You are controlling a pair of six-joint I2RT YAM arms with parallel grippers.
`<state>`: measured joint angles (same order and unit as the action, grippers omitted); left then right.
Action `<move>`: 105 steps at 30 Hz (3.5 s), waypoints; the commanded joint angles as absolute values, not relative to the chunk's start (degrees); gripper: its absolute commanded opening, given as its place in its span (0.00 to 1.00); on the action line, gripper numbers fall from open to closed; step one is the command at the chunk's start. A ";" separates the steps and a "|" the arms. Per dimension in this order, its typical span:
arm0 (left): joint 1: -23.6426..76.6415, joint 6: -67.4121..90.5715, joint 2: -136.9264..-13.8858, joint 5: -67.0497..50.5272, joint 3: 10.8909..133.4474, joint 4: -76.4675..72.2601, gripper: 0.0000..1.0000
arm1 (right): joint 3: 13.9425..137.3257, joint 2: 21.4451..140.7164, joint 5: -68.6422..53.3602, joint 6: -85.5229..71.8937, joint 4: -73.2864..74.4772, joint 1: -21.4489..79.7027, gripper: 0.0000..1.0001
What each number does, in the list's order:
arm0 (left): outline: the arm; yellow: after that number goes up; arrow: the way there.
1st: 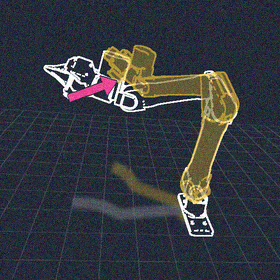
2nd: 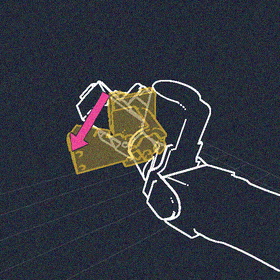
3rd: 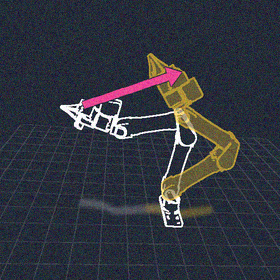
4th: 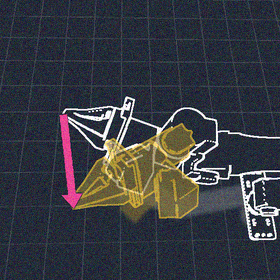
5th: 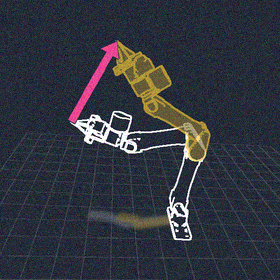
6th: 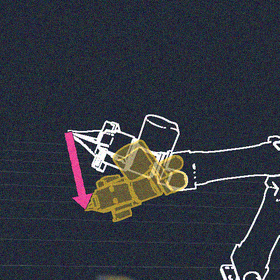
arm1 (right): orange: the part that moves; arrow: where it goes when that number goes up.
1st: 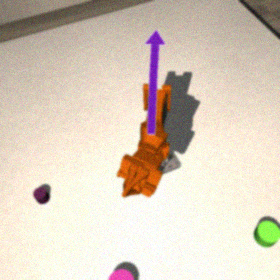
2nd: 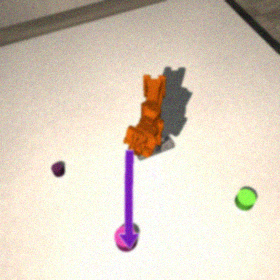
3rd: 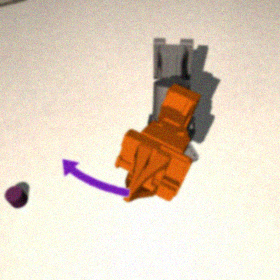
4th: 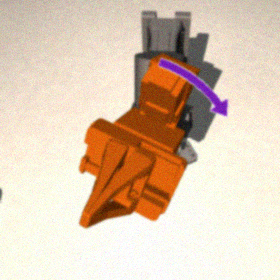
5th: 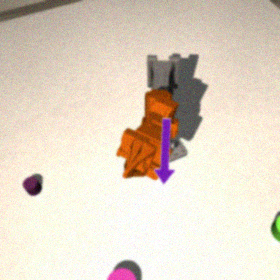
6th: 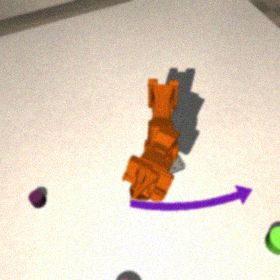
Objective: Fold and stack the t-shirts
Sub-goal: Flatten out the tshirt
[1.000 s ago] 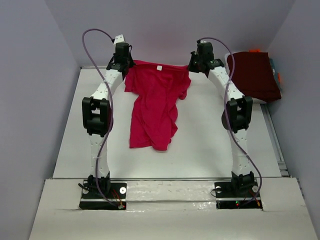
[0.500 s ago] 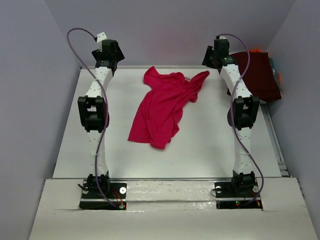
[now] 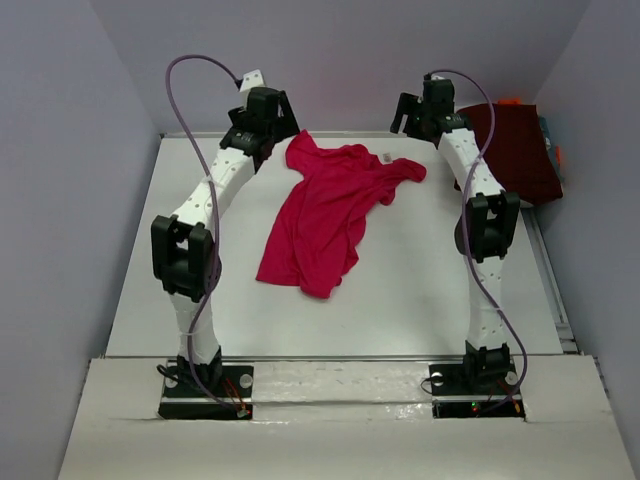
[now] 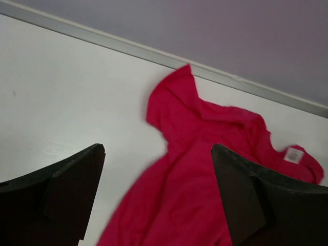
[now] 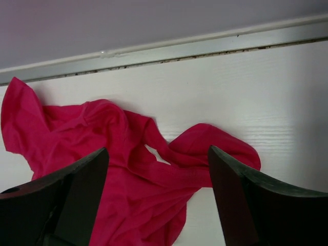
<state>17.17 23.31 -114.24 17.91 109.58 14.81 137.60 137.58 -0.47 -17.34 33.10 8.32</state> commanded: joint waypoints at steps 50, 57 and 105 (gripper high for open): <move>22.85 53.44 -69.79 5.10 35.60 10.63 0.95 | 142.82 150.56 -22.15 -16.96 33.40 15.21 0.80; 21.71 53.70 -71.98 6.85 36.03 10.81 0.95 | 143.26 151.00 -22.32 -16.00 33.40 15.21 0.80; 18.11 49.40 -78.40 -7.91 37.44 5.36 0.06 | 145.90 156.09 -6.06 -12.30 18.28 15.21 0.82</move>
